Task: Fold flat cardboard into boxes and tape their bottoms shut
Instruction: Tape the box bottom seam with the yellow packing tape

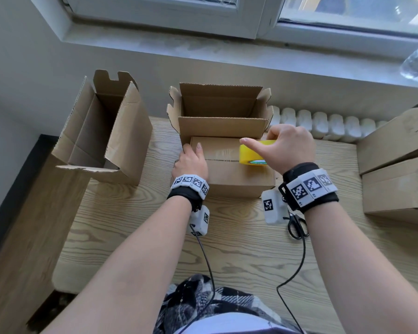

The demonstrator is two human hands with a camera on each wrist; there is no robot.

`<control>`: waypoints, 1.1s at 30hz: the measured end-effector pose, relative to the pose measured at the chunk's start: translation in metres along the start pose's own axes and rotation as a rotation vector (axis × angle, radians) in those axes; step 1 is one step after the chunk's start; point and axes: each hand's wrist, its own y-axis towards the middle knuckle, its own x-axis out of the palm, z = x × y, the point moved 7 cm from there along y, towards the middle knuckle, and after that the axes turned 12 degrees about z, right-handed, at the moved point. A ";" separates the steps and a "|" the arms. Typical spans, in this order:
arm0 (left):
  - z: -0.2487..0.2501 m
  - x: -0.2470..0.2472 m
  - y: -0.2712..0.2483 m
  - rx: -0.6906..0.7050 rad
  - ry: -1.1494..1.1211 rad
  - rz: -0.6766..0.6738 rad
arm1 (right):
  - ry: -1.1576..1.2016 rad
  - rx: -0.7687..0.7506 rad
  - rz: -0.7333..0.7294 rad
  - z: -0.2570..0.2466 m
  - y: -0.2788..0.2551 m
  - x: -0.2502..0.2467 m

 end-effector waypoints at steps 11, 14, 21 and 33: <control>0.005 0.001 -0.003 0.046 0.054 0.006 | -0.258 -0.014 0.055 0.027 0.004 -0.016; 0.007 0.001 -0.004 0.049 0.073 0.007 | -0.273 0.011 0.033 0.042 0.008 -0.019; 0.007 0.003 -0.003 0.061 0.109 0.004 | -0.448 0.049 0.007 0.072 0.000 -0.022; 0.004 0.004 0.000 0.041 0.134 -0.003 | -0.420 0.133 -0.123 0.101 -0.025 0.022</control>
